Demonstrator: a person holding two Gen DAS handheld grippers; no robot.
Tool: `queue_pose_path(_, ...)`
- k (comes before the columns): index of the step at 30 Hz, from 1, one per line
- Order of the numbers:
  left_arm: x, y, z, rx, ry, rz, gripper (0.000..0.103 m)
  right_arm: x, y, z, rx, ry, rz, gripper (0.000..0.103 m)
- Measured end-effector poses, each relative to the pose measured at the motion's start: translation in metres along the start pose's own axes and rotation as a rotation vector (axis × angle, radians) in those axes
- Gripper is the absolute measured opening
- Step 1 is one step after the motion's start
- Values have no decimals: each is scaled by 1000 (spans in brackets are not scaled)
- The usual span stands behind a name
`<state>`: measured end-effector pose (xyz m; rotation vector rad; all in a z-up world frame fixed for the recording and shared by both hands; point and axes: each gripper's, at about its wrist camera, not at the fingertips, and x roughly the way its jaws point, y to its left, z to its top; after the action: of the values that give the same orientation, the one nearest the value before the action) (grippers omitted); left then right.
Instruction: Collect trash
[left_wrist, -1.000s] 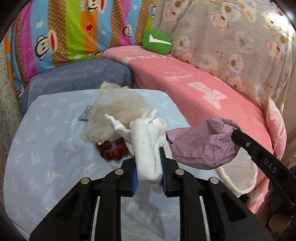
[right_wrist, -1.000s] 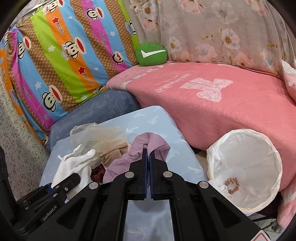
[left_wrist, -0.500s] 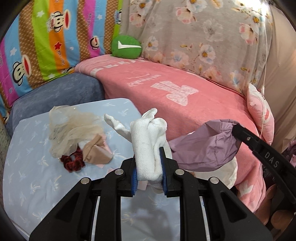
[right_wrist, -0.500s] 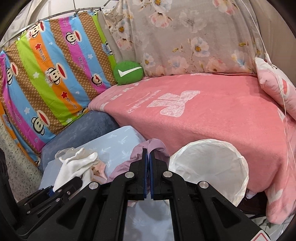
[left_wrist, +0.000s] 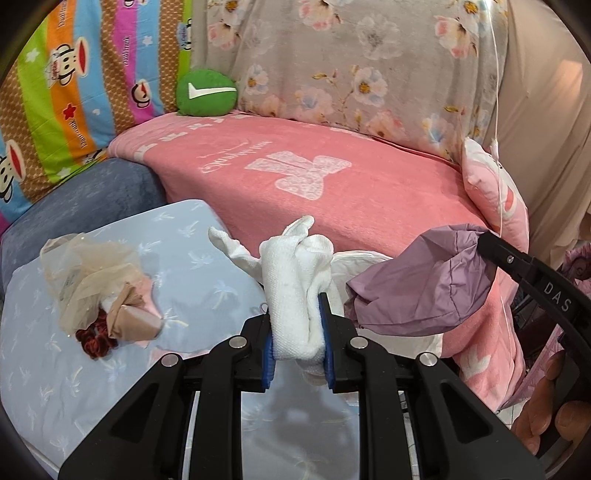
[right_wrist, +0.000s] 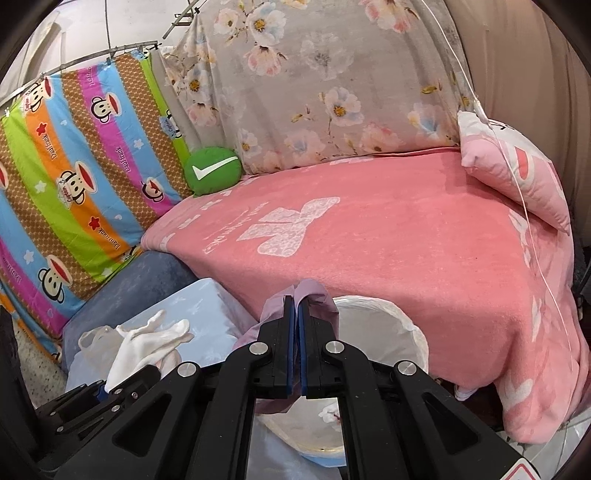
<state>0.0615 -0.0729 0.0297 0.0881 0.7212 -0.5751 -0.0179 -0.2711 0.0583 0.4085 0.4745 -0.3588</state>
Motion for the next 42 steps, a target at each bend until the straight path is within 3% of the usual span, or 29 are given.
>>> queue_pose_path(14, 30, -41, 4, 64, 49, -47, 20, 17, -27, -1, 10, 33, -42, 2)
queue_pose_path(20, 41, -48, 4, 79, 70, -52, 21, 24, -26, -3, -13, 42, -61, 11)
queue_pose_path(25, 47, -50, 3, 82, 79, -55, 21, 26, -22, -4, -25, 45, -58, 27)
queue_pose_path(28, 49, -52, 3, 88, 86, -58, 22, 27, -21, -4, -26, 45, -58, 29)
queue_pose_path(30, 52, -52, 4, 85, 93, -58, 24, 27, -21, -4, -25, 45, -59, 31)
queue_pose_path(33, 55, -54, 5, 83, 94, -59, 36, 27, -20, -4, -24, 48, -60, 33)
queue_pose_path(35, 54, -54, 5, 83, 82, -53, 54, 28, -19, -5, -25, 50, -63, 34)
queue_pose_path(37, 53, -53, 6, 79, 65, -49, 60, 28, -19, -5, -24, 52, -65, 36)
queue_pose_path(42, 52, -46, 7, 59, 62, -38, 61, 27, -16, -8, -27, 58, -65, 38)
